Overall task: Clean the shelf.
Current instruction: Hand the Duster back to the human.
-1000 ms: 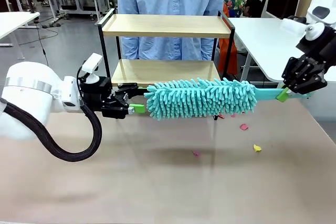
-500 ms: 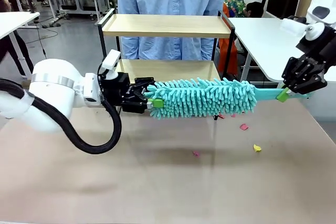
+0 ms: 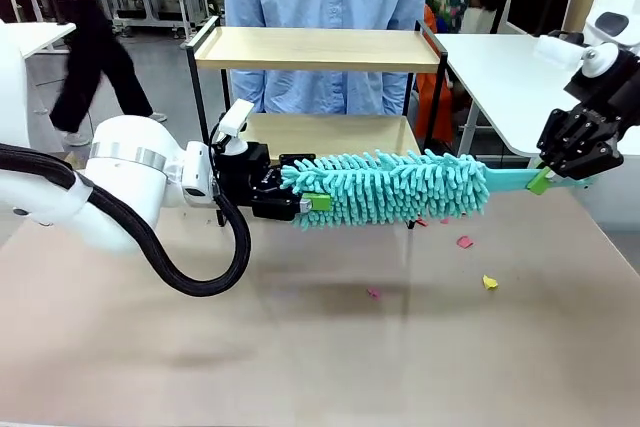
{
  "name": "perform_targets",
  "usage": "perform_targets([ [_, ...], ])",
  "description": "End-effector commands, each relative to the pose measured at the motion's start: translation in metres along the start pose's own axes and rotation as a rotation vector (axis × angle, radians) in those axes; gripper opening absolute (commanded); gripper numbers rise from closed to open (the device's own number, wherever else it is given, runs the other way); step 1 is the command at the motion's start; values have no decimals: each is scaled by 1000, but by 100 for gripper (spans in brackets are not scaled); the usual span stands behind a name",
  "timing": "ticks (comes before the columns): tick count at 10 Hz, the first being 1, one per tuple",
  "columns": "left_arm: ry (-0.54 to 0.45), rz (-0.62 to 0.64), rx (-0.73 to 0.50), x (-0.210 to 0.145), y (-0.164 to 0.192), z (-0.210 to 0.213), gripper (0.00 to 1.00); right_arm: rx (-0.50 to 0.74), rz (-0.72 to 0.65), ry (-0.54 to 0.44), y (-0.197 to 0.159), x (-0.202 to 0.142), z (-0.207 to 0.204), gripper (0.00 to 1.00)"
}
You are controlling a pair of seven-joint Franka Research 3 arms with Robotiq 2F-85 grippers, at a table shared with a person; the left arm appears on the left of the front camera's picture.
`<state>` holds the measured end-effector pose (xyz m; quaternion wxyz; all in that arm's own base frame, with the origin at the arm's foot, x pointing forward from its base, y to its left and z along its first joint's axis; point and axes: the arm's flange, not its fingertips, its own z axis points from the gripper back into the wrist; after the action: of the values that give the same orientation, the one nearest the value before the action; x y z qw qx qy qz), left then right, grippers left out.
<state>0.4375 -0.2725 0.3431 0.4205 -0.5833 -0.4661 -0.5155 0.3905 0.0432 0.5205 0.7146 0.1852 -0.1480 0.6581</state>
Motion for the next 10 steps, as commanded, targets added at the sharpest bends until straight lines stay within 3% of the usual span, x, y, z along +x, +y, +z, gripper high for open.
perform_targets([
  [1,6,20,-32,4,1,-2,40,-1,15,-32,1,0,1,13],
  [2,22,22,-31,4,0,-2,0,-1,15,-32,1,0,1,13],
  [4,49,27,-32,3,-2,-1,0,-1,15,-32,1,0,1,13],
  [5,60,24,-33,3,-3,0,16,-1,15,-32,1,0,1,13],
  [6,67,26,-35,3,-5,1,2,-1,15,-32,1,0,1,13],
  [10,61,25,-57,6,-12,-1,0,-1,15,-32,1,0,1,13],
])
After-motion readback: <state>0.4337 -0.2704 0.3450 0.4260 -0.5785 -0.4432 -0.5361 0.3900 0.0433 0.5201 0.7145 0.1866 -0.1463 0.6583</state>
